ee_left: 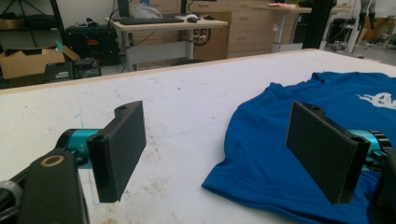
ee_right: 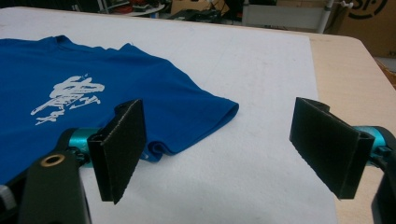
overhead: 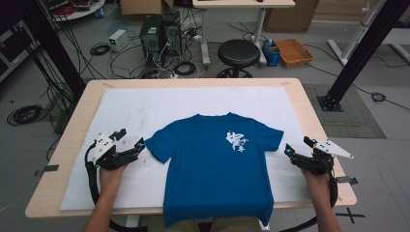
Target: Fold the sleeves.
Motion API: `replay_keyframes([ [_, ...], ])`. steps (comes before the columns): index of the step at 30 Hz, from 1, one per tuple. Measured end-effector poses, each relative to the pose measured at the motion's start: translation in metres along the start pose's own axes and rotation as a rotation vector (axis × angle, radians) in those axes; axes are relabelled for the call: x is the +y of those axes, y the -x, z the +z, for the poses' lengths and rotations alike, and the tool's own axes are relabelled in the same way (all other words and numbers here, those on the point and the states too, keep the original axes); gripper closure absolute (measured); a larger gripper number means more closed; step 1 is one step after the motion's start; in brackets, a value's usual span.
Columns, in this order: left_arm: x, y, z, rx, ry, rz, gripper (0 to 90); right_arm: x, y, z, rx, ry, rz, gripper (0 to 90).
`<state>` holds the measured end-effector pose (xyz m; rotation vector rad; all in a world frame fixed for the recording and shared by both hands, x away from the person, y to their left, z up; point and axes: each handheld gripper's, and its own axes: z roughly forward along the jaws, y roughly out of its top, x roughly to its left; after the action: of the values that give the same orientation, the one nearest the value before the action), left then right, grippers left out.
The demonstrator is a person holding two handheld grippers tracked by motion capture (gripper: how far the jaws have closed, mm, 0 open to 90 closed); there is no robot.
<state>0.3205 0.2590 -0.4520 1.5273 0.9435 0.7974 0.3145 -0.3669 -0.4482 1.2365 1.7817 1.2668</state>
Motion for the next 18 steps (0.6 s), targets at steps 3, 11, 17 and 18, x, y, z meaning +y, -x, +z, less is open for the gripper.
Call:
replay_keyframes([
  [3, 0.0, 0.0, 0.001, 0.001, -0.009, -0.003, 20.3, 0.0, 0.0, 0.0, -0.004, -0.004, 0.012, 18.4],
  [11, 0.0, 0.0, 0.001, 0.007, -0.013, -0.007, 20.4, 0.001, 0.003, 0.002, -0.009, -0.017, 0.038, 18.4],
  [17, 0.001, 0.0, 0.001, 0.013, -0.013, -0.008, 20.5, 0.004, 0.013, 0.008, -0.075, -0.086, 0.163, 18.5],
  [18, 0.001, 0.001, 0.001, 0.015, -0.015, -0.009, 20.5, 0.005, 0.013, 0.009, -0.095, -0.103, 0.196, 18.4],
])
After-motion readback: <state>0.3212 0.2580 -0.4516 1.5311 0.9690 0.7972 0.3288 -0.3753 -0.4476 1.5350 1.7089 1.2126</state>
